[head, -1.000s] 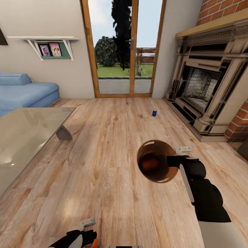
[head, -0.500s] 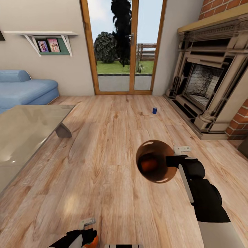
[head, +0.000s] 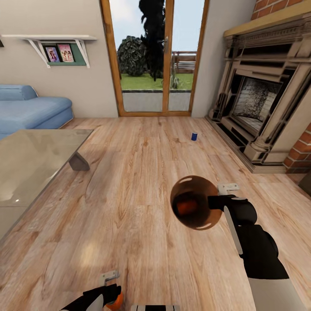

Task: Put the three can of soda from the living room inside the tash can in the kitchen.

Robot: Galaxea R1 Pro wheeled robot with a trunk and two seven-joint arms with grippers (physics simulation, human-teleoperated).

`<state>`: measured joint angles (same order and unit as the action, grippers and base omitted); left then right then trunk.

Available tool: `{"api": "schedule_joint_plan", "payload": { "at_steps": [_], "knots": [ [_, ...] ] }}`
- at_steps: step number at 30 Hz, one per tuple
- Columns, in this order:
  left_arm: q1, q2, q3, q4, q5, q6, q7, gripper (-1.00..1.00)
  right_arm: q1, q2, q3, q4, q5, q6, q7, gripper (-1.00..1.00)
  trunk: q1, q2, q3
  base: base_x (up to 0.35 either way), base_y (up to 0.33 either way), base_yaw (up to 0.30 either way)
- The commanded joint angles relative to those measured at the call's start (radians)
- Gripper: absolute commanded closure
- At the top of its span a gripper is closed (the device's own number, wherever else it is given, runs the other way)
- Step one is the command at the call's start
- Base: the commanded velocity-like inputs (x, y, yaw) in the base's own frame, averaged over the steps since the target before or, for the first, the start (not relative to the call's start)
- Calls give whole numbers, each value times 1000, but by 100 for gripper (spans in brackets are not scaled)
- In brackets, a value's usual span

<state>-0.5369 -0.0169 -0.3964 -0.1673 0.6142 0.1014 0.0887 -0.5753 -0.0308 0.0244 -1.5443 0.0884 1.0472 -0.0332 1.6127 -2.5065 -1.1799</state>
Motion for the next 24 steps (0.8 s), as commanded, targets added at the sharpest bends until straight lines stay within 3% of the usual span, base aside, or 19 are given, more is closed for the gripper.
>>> {"api": "schedule_joint_plan", "payload": {
  "at_steps": [1,4,13,24],
  "knots": [
    [0,0,0,0,0,-2,0,-100,0,0,0,0,-7,0,4,100,0,0,0,0,0,0],
    [0,0,0,0,0,-9,0,-100,0,0,0,0,-7,0,4,100,0,0,0,0,0,0],
    [0,-1,-1,0,-1,-27,0,-100,1,-1,0,0,-7,0,4,100,4,-2,-35,0,0,0],
    [0,-3,-5,1,-4,-35,0,-100,2,-1,0,0,-7,0,4,100,4,-2,-35,0,0,0]
  ]
}}
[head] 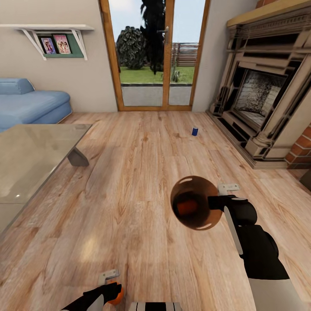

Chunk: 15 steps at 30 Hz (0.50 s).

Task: Put the three can of soda from the living room inside the tash can in the kitchen.

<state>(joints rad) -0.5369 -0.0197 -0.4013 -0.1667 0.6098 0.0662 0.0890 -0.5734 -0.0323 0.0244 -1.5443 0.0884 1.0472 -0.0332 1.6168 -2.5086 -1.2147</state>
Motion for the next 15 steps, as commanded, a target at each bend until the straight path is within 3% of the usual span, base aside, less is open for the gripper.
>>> {"api": "schedule_joint_plan", "payload": {
  "at_steps": [1,7,15],
  "knots": [
    [0,0,0,0,0,0,0,-100,0,0,0,0,-7,0,4,100,0,0,0,0,0,0],
    [0,-1,-3,1,-2,0,0,-100,0,0,0,0,-7,0,4,100,2,-1,-19,0,0,0],
    [0,-3,-5,0,-4,0,4,-100,0,1,1,-1,-7,0,4,100,2,-1,-19,0,0,0]
  ]
}}
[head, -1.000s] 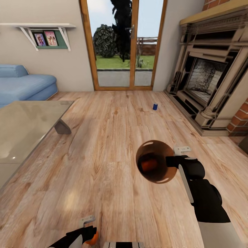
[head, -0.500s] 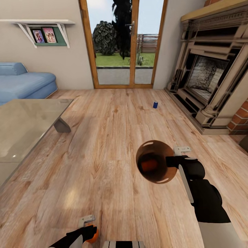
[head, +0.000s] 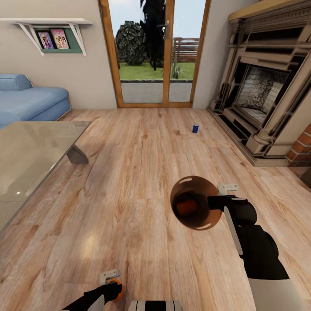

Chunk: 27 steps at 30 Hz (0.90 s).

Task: Put the three can of soda from the living room inside the tash can in the kitchen.

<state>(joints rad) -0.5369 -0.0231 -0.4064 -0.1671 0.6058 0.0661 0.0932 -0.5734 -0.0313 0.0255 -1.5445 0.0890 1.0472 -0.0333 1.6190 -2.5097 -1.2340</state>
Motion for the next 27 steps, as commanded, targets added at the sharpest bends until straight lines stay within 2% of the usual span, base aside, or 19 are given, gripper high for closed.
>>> {"api": "schedule_joint_plan", "payload": {
  "at_steps": [1,9,13,27],
  "knots": [
    [0,0,0,0,0,0,0,-100,0,0,0,-1,-8,0,4,100,0,0,0,0,0,0],
    [0,-1,0,0,-1,0,0,-100,0,1,7,0,-8,0,4,100,0,0,0,0,0,0],
    [0,-2,0,-1,-2,0,0,-100,0,0,24,0,-7,0,4,100,2,-1,-15,0,0,0],
    [0,-3,-1,-4,-4,0,0,-100,6,0,35,-1,-6,0,4,100,2,-1,-15,0,0,0]
  ]
}}
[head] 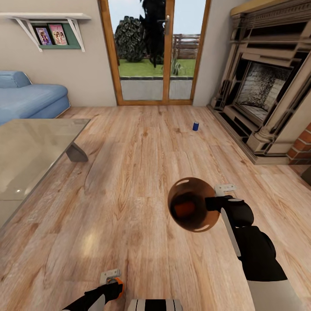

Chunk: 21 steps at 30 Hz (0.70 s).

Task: Put the three can of soda from the living room inside the tash can in the kitchen.

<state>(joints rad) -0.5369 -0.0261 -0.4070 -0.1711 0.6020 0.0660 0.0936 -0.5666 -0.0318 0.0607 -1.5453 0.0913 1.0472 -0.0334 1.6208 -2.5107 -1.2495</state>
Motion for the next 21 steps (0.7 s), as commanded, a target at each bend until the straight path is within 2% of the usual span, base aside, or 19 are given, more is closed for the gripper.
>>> {"api": "schedule_joint_plan", "payload": {
  "at_steps": [1,11,21],
  "knots": [
    [0,0,0,0,0,0,0,-100,0,0,0,0,-8,0,4,100,0,0,0,0,0,0],
    [0,-1,0,0,-1,-38,1,-100,0,0,0,-1,-8,0,4,100,0,0,0,0,0,0],
    [0,-3,1,0,-1,-45,2,-100,0,0,-1,-1,-8,0,4,100,0,0,0,0,0,0]
  ]
}}
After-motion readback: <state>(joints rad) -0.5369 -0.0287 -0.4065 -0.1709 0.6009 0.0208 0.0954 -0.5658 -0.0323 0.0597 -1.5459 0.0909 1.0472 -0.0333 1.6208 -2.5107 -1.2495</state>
